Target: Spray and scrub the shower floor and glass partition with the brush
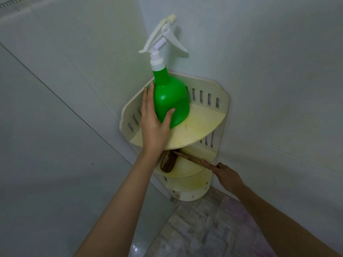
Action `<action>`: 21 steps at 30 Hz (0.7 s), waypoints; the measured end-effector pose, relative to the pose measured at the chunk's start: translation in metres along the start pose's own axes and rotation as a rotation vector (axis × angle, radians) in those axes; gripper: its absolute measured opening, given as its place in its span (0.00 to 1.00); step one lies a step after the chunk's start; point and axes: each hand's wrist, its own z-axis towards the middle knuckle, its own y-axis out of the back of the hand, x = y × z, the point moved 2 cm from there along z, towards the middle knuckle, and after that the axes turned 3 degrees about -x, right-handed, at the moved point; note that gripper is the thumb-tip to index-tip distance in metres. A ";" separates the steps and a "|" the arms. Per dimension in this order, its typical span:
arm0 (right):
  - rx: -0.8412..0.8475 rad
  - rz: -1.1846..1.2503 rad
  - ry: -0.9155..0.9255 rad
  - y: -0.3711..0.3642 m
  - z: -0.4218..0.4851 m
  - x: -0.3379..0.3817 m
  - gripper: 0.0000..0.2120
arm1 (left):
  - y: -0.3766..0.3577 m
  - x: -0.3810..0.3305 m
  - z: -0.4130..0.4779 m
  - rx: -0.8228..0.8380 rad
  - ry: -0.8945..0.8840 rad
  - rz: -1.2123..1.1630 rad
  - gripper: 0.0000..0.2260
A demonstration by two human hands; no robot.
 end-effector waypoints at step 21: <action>-0.008 0.144 -0.321 0.121 -0.081 0.054 0.24 | 0.044 -0.048 -0.033 0.220 0.130 0.036 0.26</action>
